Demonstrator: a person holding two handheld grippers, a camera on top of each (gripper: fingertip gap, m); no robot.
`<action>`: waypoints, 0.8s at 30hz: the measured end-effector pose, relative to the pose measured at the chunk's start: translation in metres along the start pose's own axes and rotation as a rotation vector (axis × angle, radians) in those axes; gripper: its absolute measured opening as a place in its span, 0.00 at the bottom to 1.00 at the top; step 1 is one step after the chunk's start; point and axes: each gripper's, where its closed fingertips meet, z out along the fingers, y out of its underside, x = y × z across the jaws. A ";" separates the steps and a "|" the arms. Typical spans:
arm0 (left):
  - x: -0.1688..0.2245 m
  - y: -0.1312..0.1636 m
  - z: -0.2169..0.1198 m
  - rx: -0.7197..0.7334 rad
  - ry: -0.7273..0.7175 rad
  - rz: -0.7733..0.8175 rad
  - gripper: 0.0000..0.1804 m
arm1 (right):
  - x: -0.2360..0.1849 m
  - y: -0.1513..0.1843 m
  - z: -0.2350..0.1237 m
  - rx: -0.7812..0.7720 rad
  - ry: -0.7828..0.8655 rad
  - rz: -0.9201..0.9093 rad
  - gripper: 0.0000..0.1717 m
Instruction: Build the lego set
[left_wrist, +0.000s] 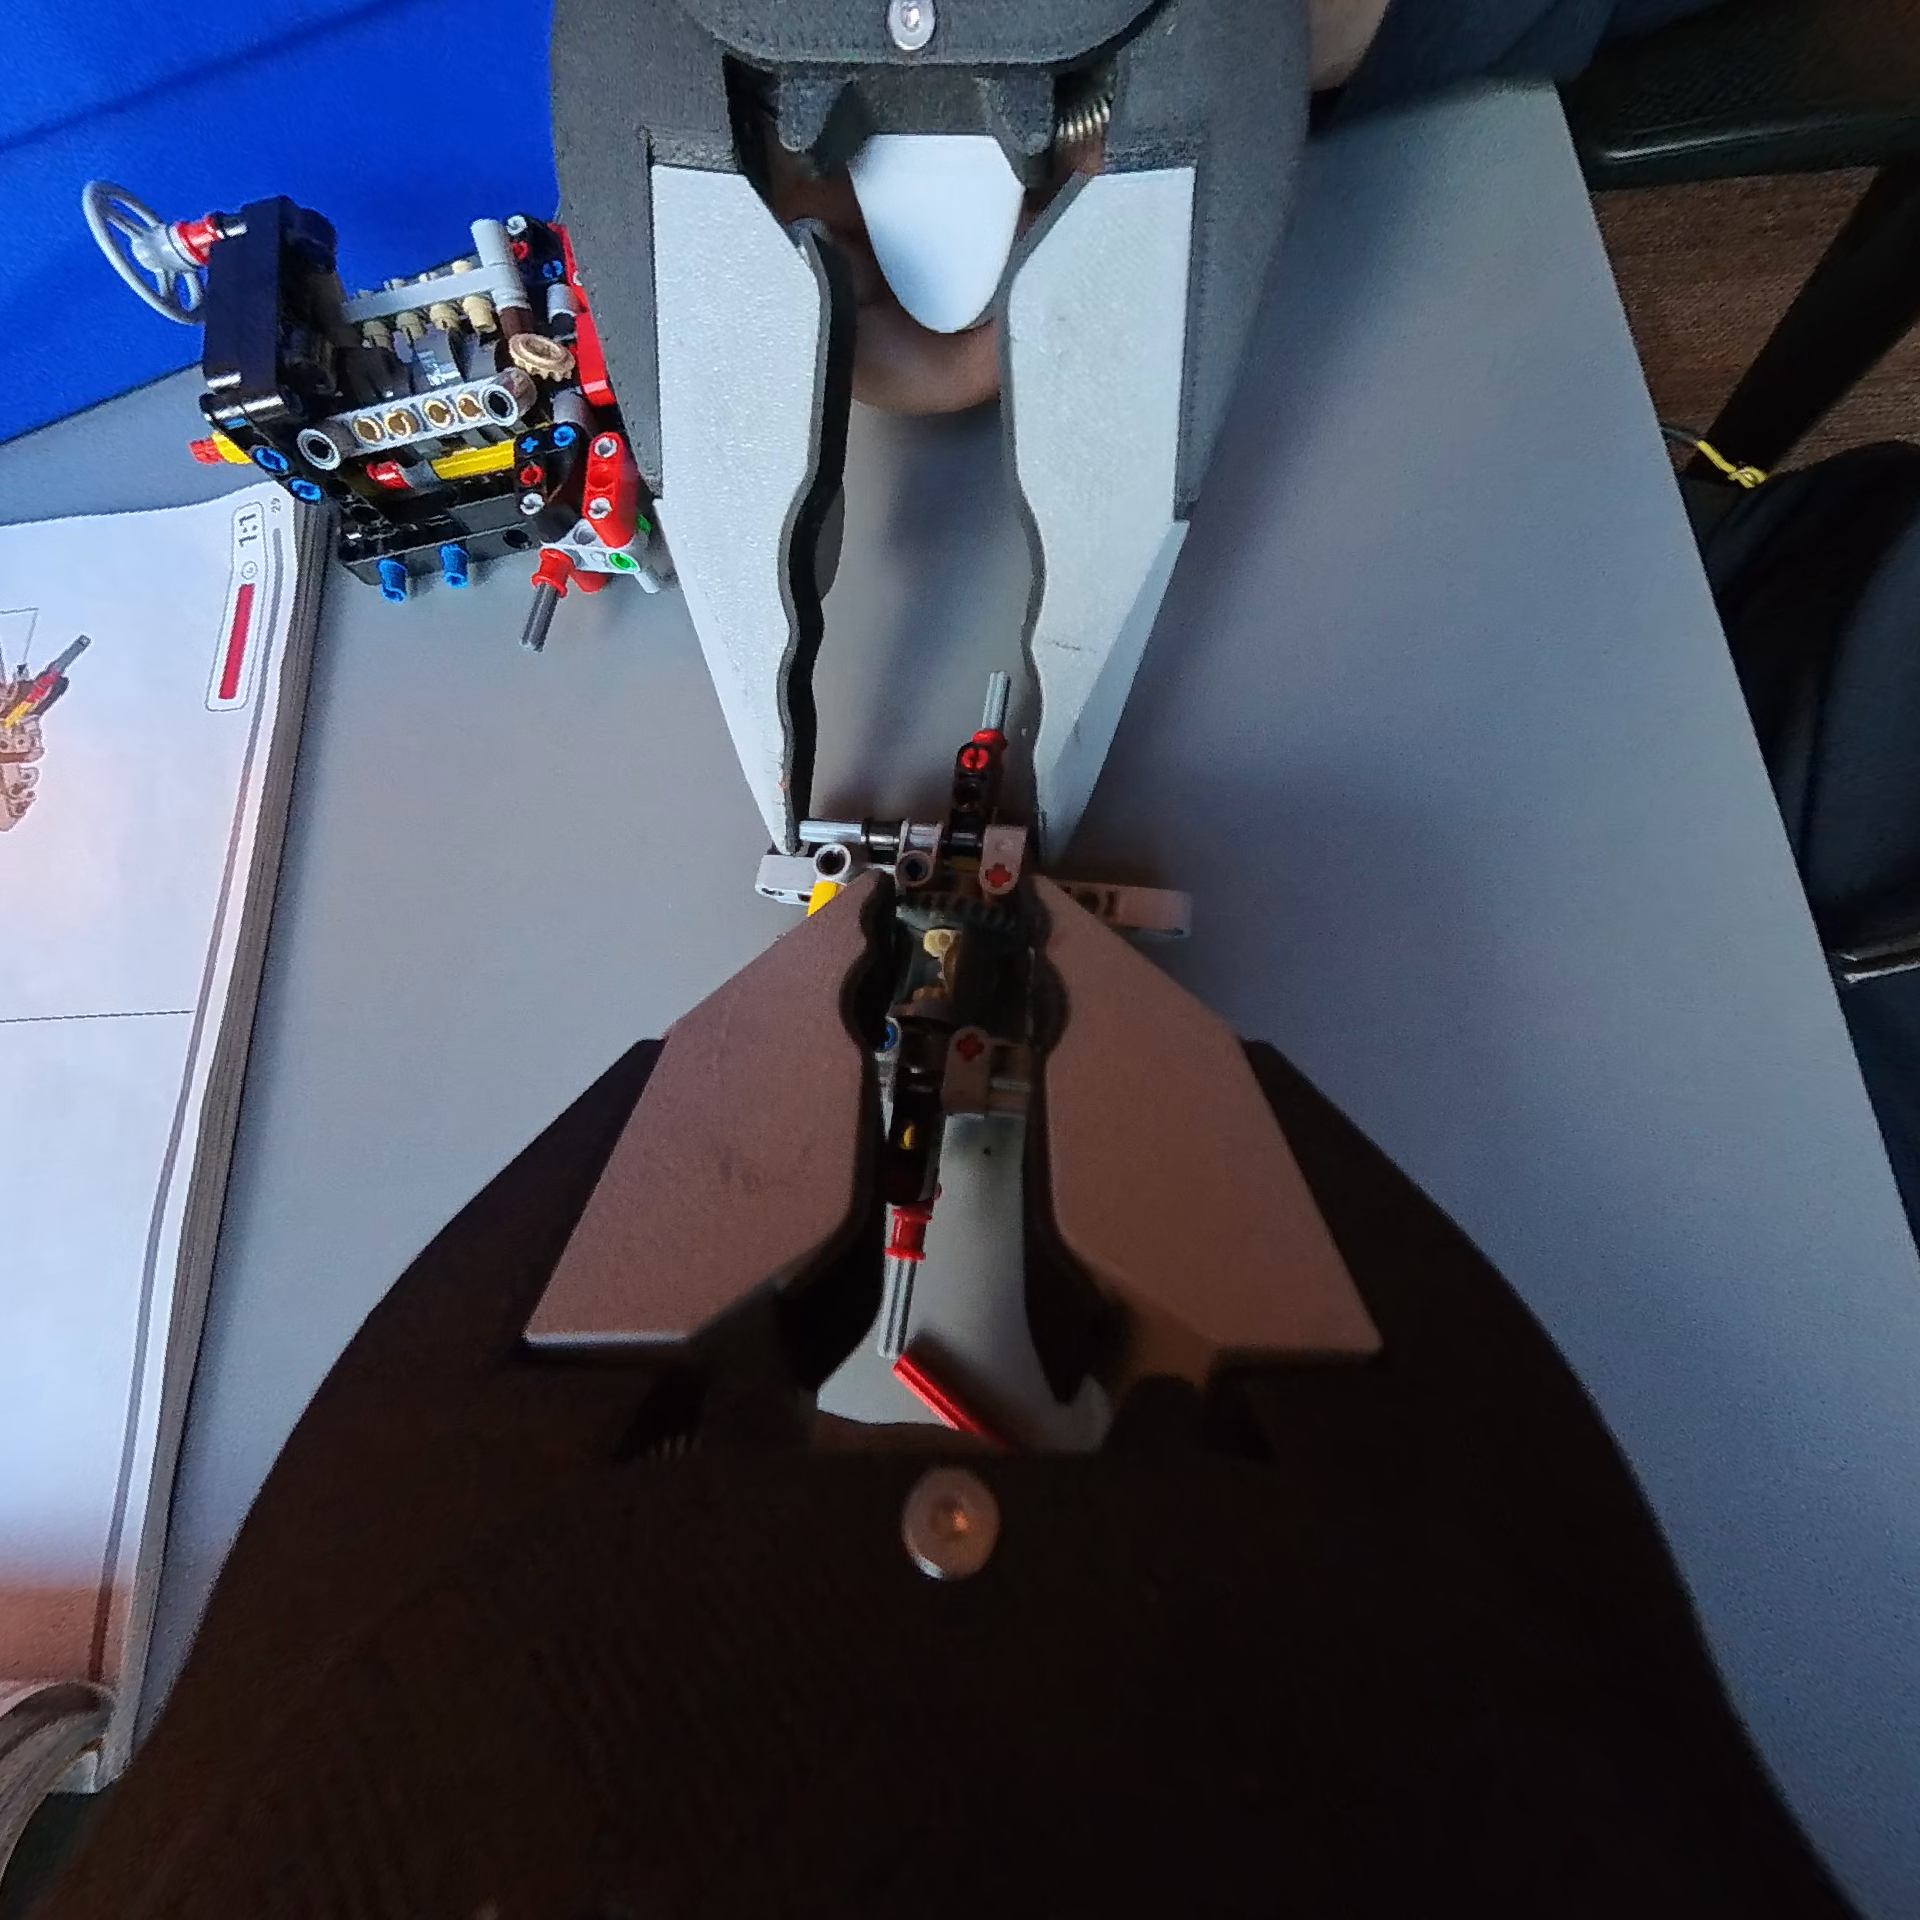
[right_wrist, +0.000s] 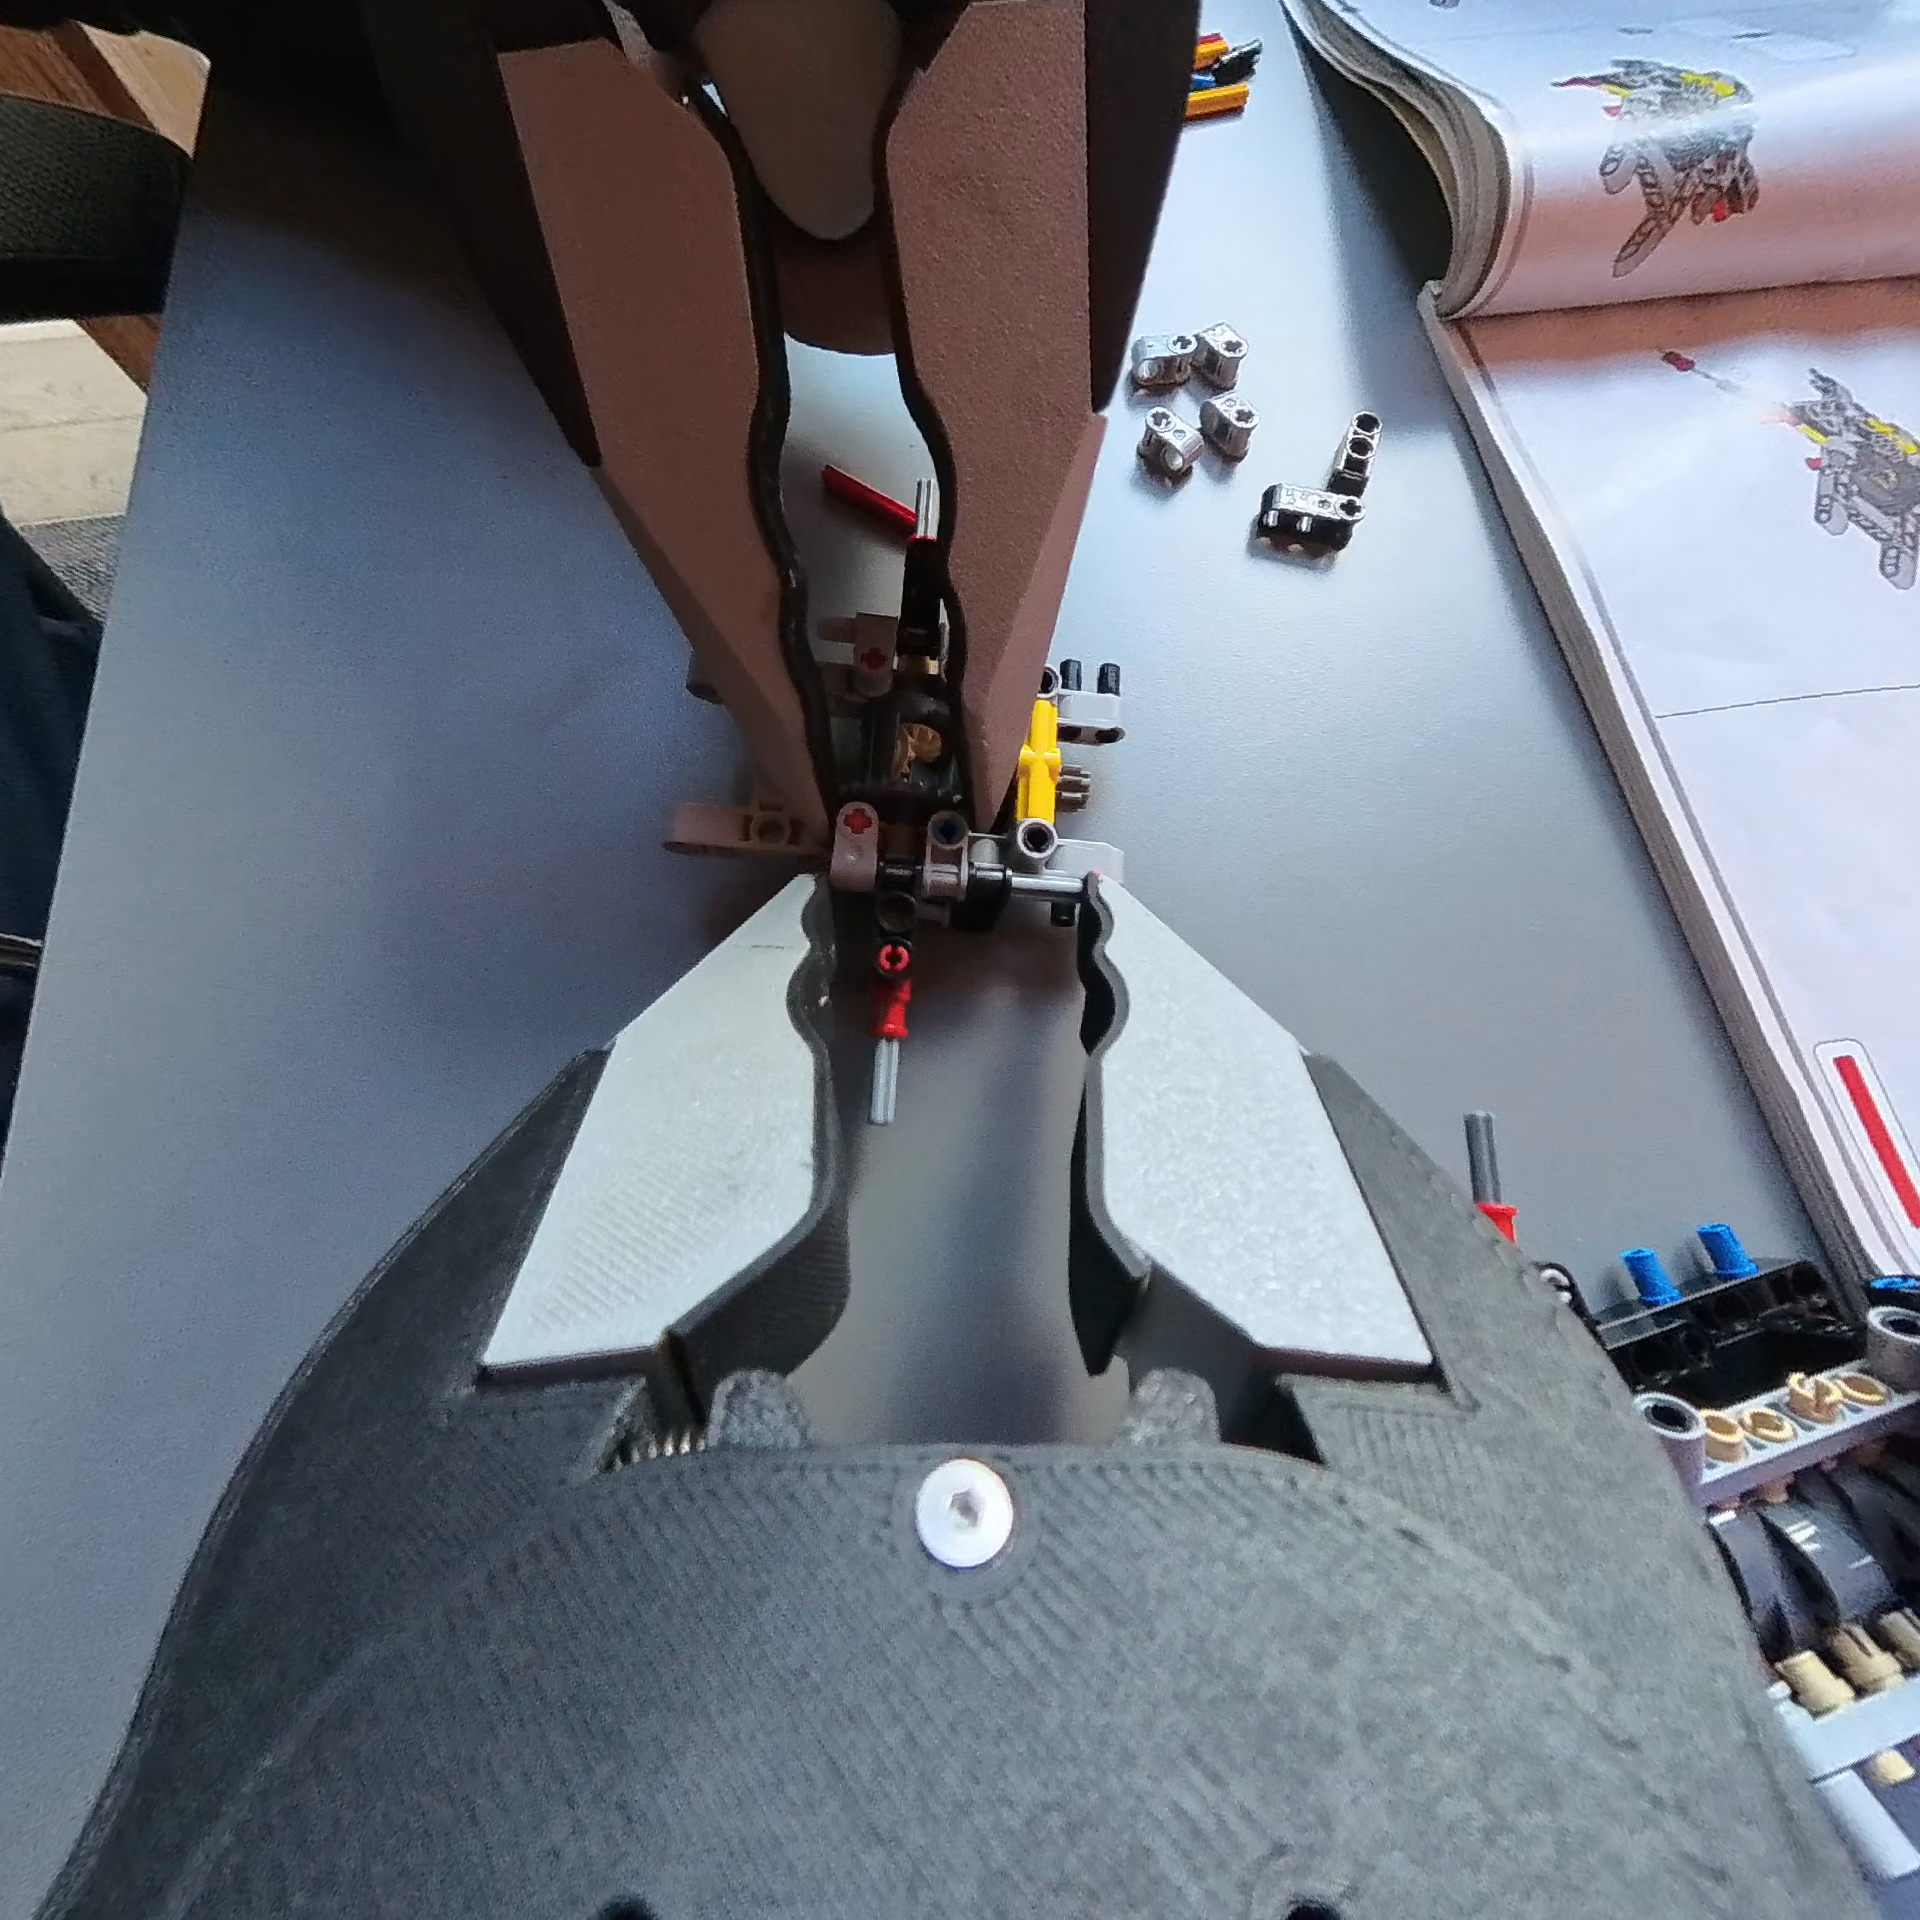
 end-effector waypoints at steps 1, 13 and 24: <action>0.000 0.000 0.000 0.001 0.001 -0.003 0.11 | 0.000 0.000 0.000 0.001 0.001 0.005 0.26; 0.000 0.000 0.000 0.008 0.004 -0.002 0.11 | 0.000 -0.002 0.002 -0.003 0.010 -0.027 0.25; 0.000 0.001 0.000 0.001 0.020 -0.035 0.11 | 0.000 -0.002 0.002 -0.034 0.042 -0.031 0.24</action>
